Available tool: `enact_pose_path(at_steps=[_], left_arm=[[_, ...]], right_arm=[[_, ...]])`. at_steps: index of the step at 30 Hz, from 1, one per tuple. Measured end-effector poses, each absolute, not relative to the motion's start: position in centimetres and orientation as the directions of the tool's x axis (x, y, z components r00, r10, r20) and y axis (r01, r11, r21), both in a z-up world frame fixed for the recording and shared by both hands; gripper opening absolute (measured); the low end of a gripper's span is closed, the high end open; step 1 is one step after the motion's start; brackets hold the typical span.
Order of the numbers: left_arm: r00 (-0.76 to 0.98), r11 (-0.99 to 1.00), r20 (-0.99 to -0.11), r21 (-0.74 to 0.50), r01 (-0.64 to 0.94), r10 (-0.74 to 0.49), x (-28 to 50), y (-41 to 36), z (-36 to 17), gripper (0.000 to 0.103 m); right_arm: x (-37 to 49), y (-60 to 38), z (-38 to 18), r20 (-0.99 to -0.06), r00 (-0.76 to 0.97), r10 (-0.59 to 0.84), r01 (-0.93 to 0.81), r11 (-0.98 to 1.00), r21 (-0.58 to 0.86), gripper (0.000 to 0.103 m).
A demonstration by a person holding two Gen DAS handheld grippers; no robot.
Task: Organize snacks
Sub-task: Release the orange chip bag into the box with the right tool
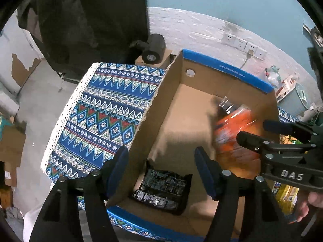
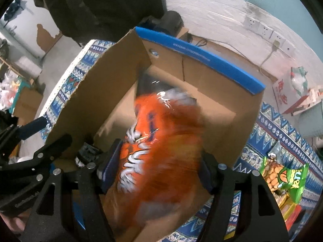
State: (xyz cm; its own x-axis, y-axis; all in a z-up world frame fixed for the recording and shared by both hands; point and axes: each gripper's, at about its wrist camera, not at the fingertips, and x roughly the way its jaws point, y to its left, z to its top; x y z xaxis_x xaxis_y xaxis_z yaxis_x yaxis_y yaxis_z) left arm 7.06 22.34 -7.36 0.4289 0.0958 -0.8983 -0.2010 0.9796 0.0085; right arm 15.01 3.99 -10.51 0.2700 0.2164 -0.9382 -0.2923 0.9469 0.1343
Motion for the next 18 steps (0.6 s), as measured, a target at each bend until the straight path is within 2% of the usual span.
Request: enact_pose_path(at_steps=[1,3,12,14,18], left_arm=[[0.432,0.980,-0.897,0.006,-0.196,0.092,7.1,22.2,-7.2,0.069],[0.438,0.982,-0.895,0.005,-0.190,0.089,7.0,21.9,-7.0,0.069],[0.459,0.993,-0.888,-0.013,-0.114,0.041,6.6,18.6,-6.2,0.070],[0.464,0.996,-0.885,-0.008,-0.091,0.035,6.5,17.6,-5.9,0.073],[0.470,0.999,-0.882,-0.005,-0.042,0.015,6.3,15.4,-5.6,0.074]], right_arm=[[14.9,3.9,-10.2,-0.934,0.280,0.222,-0.293,0.946,0.137,0.081],[14.6,3.6,-9.1,-0.922,0.309,0.233,-0.298,0.945,0.139,0.086],[12.6,0.5,-6.5,-0.907,0.372,0.197,-0.267,0.959,0.099,0.087],[12.1,-0.3,-6.2,-0.906,0.378,0.188,-0.258,0.962,0.092,0.087],[10.8,-2.6,-5.6,-0.905,0.392,0.166,-0.232,0.970,0.077,0.087]])
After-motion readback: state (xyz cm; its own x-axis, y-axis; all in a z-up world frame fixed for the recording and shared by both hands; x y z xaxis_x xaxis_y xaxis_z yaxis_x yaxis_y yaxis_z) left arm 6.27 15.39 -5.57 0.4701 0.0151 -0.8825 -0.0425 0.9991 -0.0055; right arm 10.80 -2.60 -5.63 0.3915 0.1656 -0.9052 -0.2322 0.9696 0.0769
